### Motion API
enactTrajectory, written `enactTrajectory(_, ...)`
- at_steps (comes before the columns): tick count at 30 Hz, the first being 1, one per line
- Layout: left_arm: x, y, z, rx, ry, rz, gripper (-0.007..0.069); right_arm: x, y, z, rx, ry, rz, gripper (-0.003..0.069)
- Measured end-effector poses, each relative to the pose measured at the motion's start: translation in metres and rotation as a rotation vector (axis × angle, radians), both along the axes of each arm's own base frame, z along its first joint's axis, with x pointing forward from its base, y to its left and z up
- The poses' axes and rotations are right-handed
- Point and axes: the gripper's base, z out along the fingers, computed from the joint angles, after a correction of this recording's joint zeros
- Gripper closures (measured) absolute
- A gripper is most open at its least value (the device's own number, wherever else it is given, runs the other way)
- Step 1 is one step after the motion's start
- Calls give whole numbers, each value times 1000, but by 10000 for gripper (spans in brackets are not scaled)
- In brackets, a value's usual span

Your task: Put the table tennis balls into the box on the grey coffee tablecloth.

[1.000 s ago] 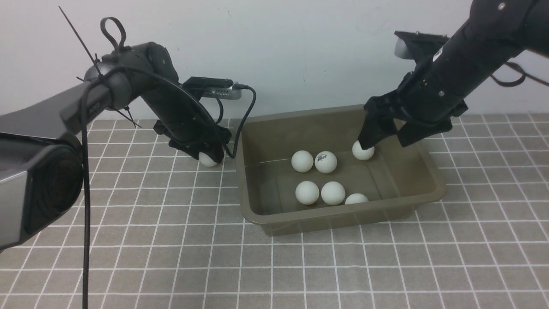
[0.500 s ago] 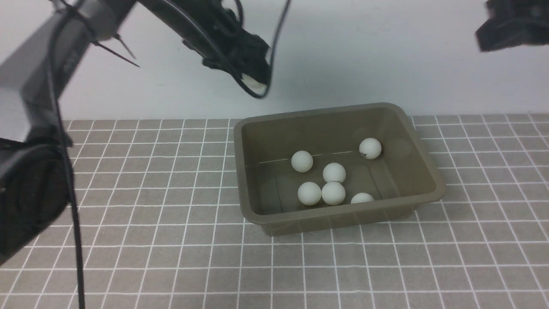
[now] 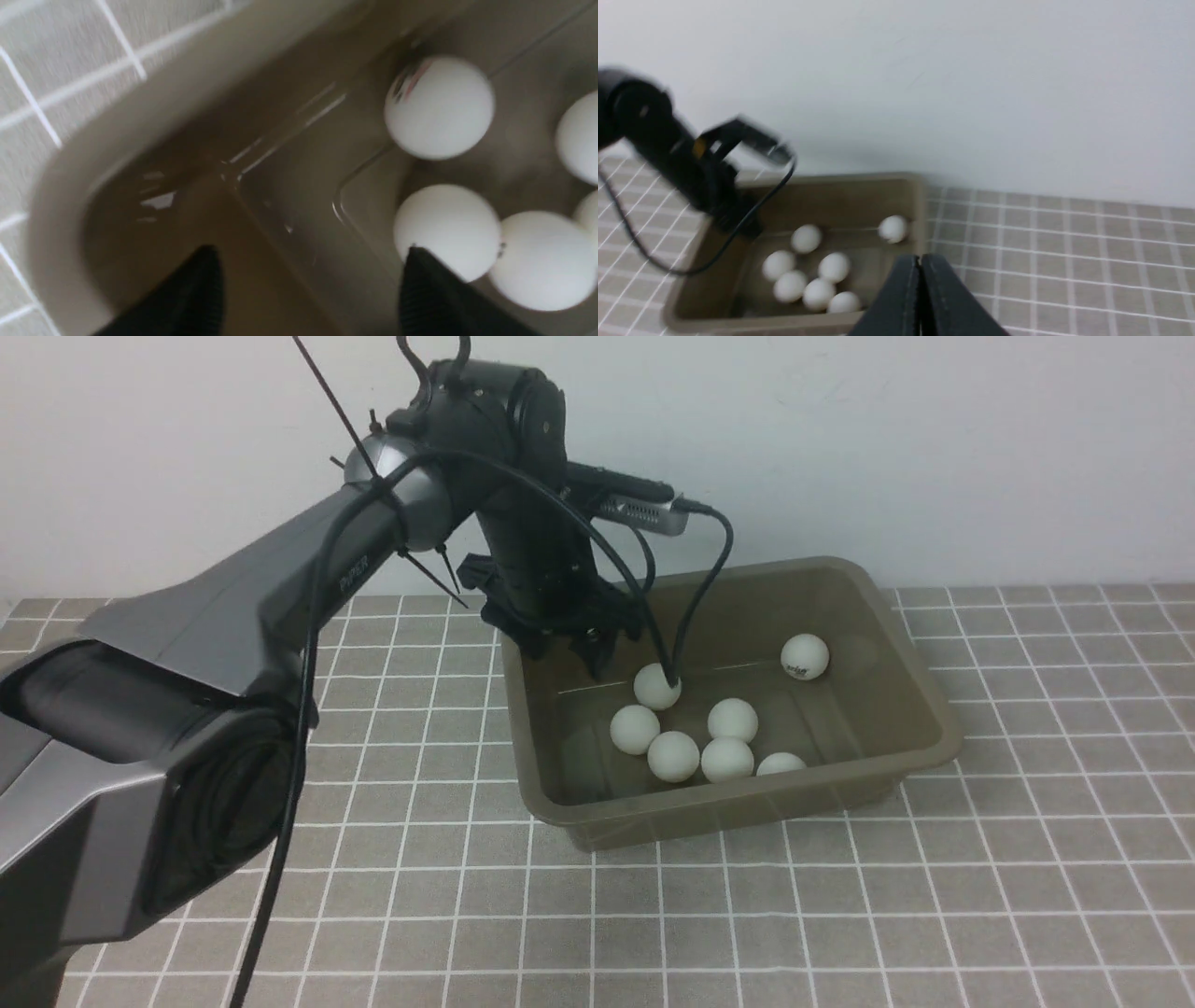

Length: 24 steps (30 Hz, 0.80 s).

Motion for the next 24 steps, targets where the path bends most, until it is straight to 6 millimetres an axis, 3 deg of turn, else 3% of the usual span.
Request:
enactTrajectory(3, -1, 5, -10, 58, 14, -7, 406, -16, -9, 3, -9, -44, -53, 673)
enactTrajectory(5, 0, 10, -5, 113, -22, -12, 554, -26, -14, 4, -11, -61, -76, 673)
enactTrajectory(6, 0, 10, -5, 113, -22, -12, 554, -28, -15, 4, -11, -63, -79, 673)
enactTrajectory(8, 3, 16, 14, 159, -92, -12, 612, -33, -17, 3, -5, -59, -90, 673)
enactTrajectory(13, -12, 29, 90, 116, -247, 10, 629, -42, -22, -1, -18, -23, -118, 673)
enactTrajectory(14, -14, 29, 93, 110, -252, 11, 629, -44, -22, -1, -20, -25, -122, 673)
enactTrajectory(16, -40, 34, 144, 7, -311, 15, 629, -58, -29, 0, -25, -69, -152, 673)
enactTrajectory(17, -51, 37, 160, -22, -328, 15, 629, -65, -31, -2, -20, -96, -159, 673)
enactTrajectory(18, -51, 37, 160, -22, -328, 15, 629, -66, -32, -2, -15, -106, -159, 673)
enactTrajectory(21, -89, 52, 197, -63, -366, 14, 629, -88, -37, -15, 29, -223, -158, 673)
enactTrajectory(24, -129, 70, 215, -60, -369, 18, 629, -103, -38, -39, 75, -389, -131, 673)
